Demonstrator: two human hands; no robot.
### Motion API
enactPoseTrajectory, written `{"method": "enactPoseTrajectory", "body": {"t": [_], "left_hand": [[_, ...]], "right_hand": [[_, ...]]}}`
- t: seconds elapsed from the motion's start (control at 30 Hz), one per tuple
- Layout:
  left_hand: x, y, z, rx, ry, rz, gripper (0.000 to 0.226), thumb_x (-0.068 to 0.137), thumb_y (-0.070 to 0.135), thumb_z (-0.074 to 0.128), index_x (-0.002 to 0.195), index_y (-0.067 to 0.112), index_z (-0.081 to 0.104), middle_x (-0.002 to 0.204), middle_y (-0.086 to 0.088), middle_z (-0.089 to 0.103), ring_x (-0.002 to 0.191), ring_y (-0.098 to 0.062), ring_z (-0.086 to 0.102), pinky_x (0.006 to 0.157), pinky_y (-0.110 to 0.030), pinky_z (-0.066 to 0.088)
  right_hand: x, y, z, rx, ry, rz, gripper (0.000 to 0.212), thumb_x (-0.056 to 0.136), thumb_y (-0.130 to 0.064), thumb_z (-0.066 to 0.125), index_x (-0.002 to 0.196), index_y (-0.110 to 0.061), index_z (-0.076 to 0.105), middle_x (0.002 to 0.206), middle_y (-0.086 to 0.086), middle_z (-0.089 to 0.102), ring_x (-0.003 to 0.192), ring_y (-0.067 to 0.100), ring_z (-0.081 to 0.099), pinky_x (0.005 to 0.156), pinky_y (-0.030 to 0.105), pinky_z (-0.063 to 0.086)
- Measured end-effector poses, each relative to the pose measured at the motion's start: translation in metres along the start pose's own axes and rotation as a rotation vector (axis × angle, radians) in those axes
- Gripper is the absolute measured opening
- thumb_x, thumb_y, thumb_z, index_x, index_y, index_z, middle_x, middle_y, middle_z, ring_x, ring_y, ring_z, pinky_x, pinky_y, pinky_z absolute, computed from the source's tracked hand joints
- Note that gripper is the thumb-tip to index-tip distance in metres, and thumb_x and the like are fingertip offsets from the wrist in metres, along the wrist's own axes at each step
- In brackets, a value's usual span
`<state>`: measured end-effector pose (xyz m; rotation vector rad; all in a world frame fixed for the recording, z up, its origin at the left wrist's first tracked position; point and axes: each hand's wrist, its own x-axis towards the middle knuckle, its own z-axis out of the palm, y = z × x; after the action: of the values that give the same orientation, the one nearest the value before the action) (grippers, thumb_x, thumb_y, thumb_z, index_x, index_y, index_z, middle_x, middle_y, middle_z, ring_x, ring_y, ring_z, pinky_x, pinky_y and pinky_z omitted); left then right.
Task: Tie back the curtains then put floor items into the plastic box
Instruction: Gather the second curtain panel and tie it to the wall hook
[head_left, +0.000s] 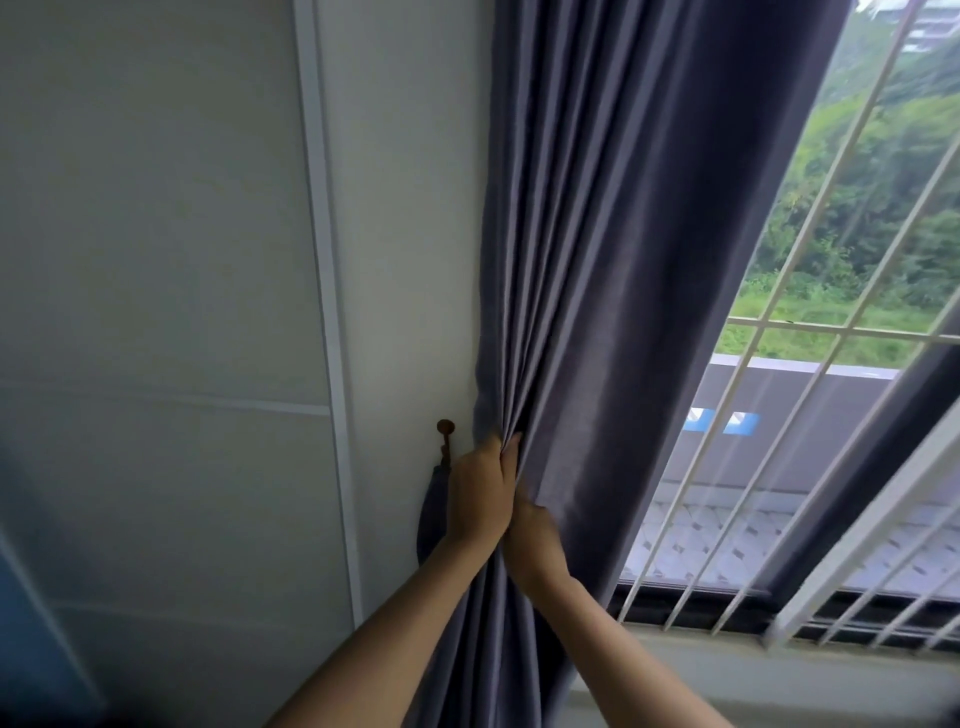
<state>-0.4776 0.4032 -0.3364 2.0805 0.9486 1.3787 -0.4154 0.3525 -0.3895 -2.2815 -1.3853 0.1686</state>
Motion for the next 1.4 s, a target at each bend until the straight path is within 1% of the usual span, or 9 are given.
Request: {"method": "enactPoseTrajectory", "body": {"t": [0.17,0.23,0.33,0.5,0.67,0.83,0.93,1.1,1.4], "left_hand": [[-0.006,0.005,-0.006,-0.058,-0.067,0.01,0.063,0.093,0.059,0.025,0.09,0.008,0.062,0.073,-0.004,0.065,0.063,-0.013,0.061,0.055,-0.015,0.045],[-0.007,0.006,-0.006,-0.011,-0.084,0.069,0.073,0.088,0.068,0.022,0.093,0.007,0.062,0.076,-0.006,0.068,0.066,-0.016,0.064,0.056,-0.016,0.045],[-0.004,0.007,-0.003,0.132,-0.093,0.091,0.087,0.084,0.075,0.017,0.109,0.004,0.06,0.083,-0.01,0.071,0.072,-0.02,0.069,0.059,-0.024,0.053],[0.0,0.005,-0.001,0.192,-0.129,0.141,0.096,0.086,0.075,0.001,0.125,0.007,0.056,0.092,-0.009,0.071,0.078,-0.018,0.07,0.066,-0.029,0.059],[0.004,0.002,-0.005,0.357,-0.111,0.279,0.039,0.098,0.033,0.043,0.099,0.002,0.068,0.067,-0.008,0.07,0.052,-0.018,0.066,0.046,-0.022,0.05],[0.005,-0.002,-0.007,0.368,-0.038,0.266,0.032,0.092,0.027,0.052,0.074,0.005,0.065,0.048,-0.001,0.057,0.037,-0.011,0.054,0.041,-0.01,0.031],[0.003,0.0,-0.005,0.276,-0.007,0.257,0.046,0.099,0.034,0.037,0.073,0.006,0.062,0.046,0.001,0.053,0.035,-0.008,0.047,0.041,-0.009,0.029],[0.003,0.0,-0.002,0.238,-0.023,0.241,0.054,0.101,0.038,0.028,0.074,0.006,0.062,0.045,0.002,0.049,0.035,-0.006,0.042,0.033,-0.017,0.039],[-0.002,0.001,-0.001,0.131,-0.122,0.072,0.088,0.089,0.071,-0.003,0.079,0.009,0.059,0.061,-0.005,0.061,0.052,-0.018,0.059,0.051,-0.034,0.053]], "right_hand": [[-0.004,-0.007,0.0,0.032,-0.013,0.013,0.023,0.098,-0.017,0.046,0.11,-0.007,0.063,0.103,0.01,0.069,0.093,0.026,0.066,0.071,0.027,0.046],[-0.008,-0.01,-0.004,0.018,0.006,0.028,0.005,0.083,-0.012,0.069,0.085,-0.008,0.068,0.077,0.008,0.071,0.065,0.019,0.068,0.051,0.023,0.037],[0.001,-0.003,0.002,0.07,0.011,0.066,0.034,0.044,-0.013,0.092,0.054,-0.02,0.06,0.042,-0.003,0.055,0.029,0.008,0.048,0.036,0.017,0.015],[-0.017,-0.002,-0.002,-0.07,0.104,-0.089,0.014,0.088,-0.012,0.056,0.077,-0.019,0.062,0.059,-0.002,0.062,0.043,0.01,0.049,0.035,0.019,0.026],[-0.018,-0.008,-0.047,0.076,-0.124,-0.155,0.036,0.09,-0.013,0.046,0.126,-0.012,0.05,0.103,0.012,0.068,0.08,0.025,0.063,0.065,0.029,0.048],[-0.005,-0.011,-0.156,0.296,0.852,-0.291,0.049,0.084,-0.013,0.053,0.132,-0.004,0.052,0.143,0.02,0.043,0.138,0.031,0.037,0.114,0.033,0.031],[0.018,0.006,-0.216,0.401,1.052,-0.27,0.078,0.082,-0.016,0.069,0.146,0.0,0.029,0.154,0.013,0.028,0.146,0.02,0.019,0.119,0.026,0.016],[0.052,0.038,-0.223,0.541,0.614,0.05,0.095,0.078,-0.017,0.071,0.151,-0.028,0.012,0.139,0.006,0.051,0.12,0.025,0.053,0.095,0.033,0.044],[0.037,0.03,-0.123,0.369,0.307,0.11,0.05,0.081,0.013,0.04,0.127,-0.003,0.053,0.109,0.021,0.067,0.1,0.041,0.061,0.071,0.03,0.039]]}}
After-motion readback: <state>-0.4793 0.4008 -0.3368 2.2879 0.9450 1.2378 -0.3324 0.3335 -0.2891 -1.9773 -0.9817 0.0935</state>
